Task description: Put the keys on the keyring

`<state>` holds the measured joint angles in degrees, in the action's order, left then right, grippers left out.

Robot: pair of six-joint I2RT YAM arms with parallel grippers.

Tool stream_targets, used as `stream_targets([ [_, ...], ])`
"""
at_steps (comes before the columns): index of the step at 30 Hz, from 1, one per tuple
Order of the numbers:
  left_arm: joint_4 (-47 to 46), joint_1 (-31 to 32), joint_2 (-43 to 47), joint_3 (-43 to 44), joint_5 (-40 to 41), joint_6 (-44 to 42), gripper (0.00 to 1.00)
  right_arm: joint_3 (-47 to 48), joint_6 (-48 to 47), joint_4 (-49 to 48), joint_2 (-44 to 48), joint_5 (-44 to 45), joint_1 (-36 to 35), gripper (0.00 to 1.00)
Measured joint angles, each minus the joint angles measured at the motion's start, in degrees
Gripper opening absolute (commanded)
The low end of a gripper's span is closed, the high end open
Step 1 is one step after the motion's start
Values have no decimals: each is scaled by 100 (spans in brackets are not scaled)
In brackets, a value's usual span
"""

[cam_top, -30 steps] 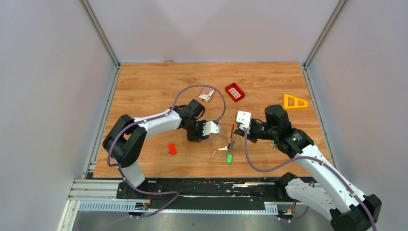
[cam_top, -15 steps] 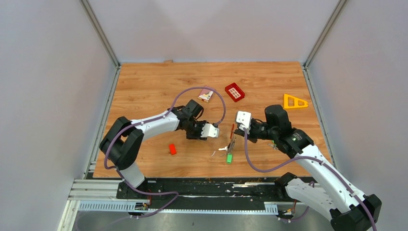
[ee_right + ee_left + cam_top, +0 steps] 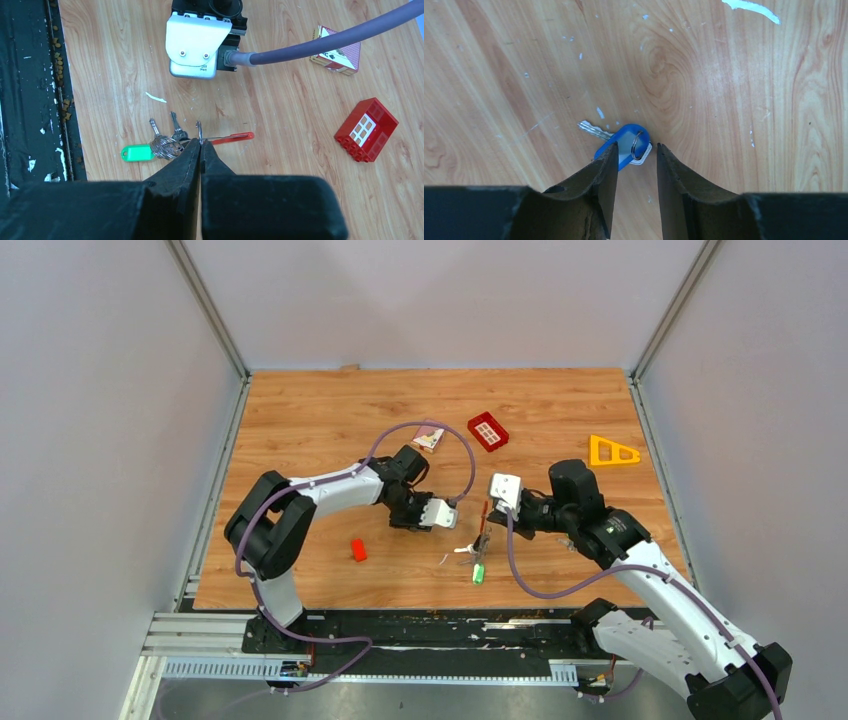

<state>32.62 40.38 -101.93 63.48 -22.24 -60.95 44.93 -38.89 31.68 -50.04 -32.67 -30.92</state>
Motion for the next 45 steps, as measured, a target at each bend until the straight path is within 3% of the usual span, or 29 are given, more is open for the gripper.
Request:
stream_targets([
  [11, 210, -116, -35, 52, -118, -74, 27, 0, 0, 66, -2, 0, 0, 0],
  [45, 424, -116, -188, 271, -166, -26, 22, 0, -20, 68, -26, 0, 0, 0],
])
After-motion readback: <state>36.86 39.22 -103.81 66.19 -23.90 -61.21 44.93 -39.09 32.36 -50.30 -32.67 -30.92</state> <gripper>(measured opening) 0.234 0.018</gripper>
